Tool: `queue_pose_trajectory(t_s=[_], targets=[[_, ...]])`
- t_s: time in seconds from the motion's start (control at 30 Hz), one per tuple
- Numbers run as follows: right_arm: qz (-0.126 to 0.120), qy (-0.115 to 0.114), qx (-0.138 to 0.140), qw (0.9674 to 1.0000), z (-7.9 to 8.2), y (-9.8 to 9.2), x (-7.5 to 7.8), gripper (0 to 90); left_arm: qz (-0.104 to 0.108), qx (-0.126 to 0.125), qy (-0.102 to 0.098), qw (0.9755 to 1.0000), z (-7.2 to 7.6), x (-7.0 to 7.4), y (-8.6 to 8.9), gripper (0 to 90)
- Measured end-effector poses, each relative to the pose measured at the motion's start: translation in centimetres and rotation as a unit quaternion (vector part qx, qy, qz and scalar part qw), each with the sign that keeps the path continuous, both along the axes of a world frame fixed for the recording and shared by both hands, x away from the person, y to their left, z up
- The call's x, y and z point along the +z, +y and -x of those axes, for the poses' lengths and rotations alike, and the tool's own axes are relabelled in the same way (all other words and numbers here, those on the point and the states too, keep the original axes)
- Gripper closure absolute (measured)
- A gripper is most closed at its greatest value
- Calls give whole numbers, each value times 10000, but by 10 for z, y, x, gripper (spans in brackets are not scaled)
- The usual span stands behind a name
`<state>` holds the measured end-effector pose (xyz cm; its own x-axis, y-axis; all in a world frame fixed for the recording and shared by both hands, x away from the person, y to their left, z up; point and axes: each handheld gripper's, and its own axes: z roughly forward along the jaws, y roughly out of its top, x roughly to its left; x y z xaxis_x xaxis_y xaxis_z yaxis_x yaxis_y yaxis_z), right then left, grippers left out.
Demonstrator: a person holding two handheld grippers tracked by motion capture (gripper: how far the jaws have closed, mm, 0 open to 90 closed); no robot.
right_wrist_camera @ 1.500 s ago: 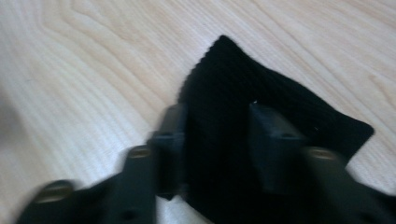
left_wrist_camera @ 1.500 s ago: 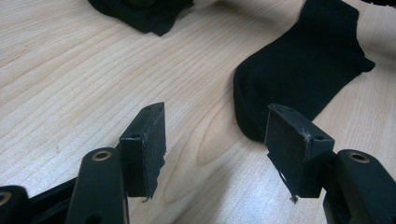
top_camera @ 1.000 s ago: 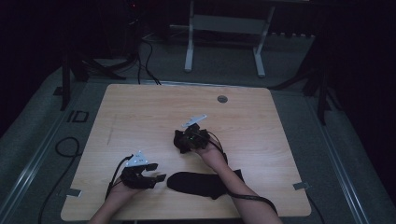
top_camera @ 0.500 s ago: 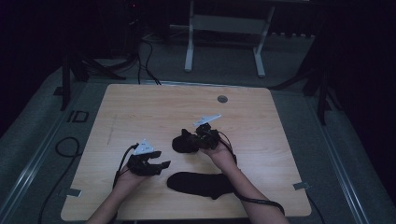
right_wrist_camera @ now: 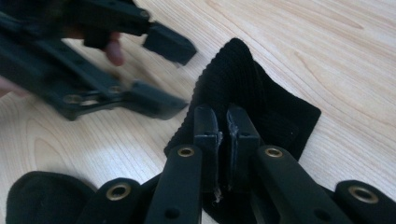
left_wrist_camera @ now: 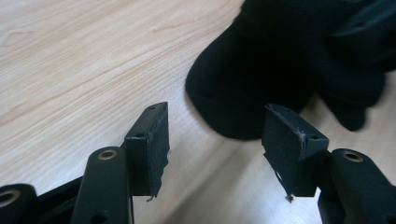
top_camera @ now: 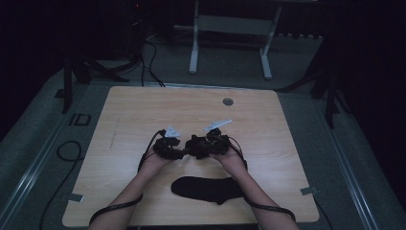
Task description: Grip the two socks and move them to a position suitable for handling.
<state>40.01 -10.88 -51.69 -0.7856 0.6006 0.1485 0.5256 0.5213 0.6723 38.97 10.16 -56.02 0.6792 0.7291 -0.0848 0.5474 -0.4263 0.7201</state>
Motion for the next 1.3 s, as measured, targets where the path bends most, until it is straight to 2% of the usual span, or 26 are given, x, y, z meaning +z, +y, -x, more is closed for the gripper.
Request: queue_pose_trajectory(t_s=[0.07,0.17,0.23,0.3,0.37,0.43,0.5,0.63,0.7,0.83,0.87,0.97,1.0,1.07,1.1,1.13,1.2,1.3], targets=[[18,31,-16,10000,0,-2,-1,847,-97,-5,8,10000,-5,-2,-5,417],[21,27,-23,10000,0,-3,-2,848,-115,1,0,9999,-7,-2,-7,417],[0,59,-74,10000,-1,-6,-3,848,121,111,40,9999,-5,1,-5,416],[9,107,-73,9999,0,-9,-6,848,214,79,-6,9997,1,3,-1,416],[75,143,-90,9998,1,-12,-10,848,165,59,-11,9998,7,5,3,416],[225,186,-89,9995,2,-14,-17,848,283,41,-1,9996,16,7,7,415],[403,146,-80,9990,4,-14,-25,848,320,-29,-88,9994,26,12,11,415],[275,203,-106,9994,12,-21,-31,848,449,-100,-201,9987,45,19,21,412],[273,174,-73,9994,20,-23,-32,848,439,-82,-241,9987,53,19,25,412],[312,177,64,9993,34,-25,-31,843,501,-78,-200,9985,60,16,31,412],[328,159,93,9993,36,-25,-30,821,523,-74,-185,9984,60,15,31,412],[181,52,68,9998,39,-31,-21,616,517,-96,-174,9985,60,14,29,412],[157,-83,2,9998,40,-34,-16,588,497,-107,-187,9985,59,14,28,412],[254,-310,-131,9991,40,-40,-7,518,508,-148,-172,9985,58,15,25,412],[312,-343,-207,9987,38,-43,-7,486,505,-145,-185,9984,57,15,23,412],[361,-349,-254,9984,35,-45,-8,476,508,-152,-174,9984,57,15,22,412],[369,-209,-386,9984,28,-49,-14,426,524,-171,-173,9983,56,14,19,412],[427,-29,-389,9983,22,-48,-26,410,542,-203,-143,9982,55,12,15,412]])
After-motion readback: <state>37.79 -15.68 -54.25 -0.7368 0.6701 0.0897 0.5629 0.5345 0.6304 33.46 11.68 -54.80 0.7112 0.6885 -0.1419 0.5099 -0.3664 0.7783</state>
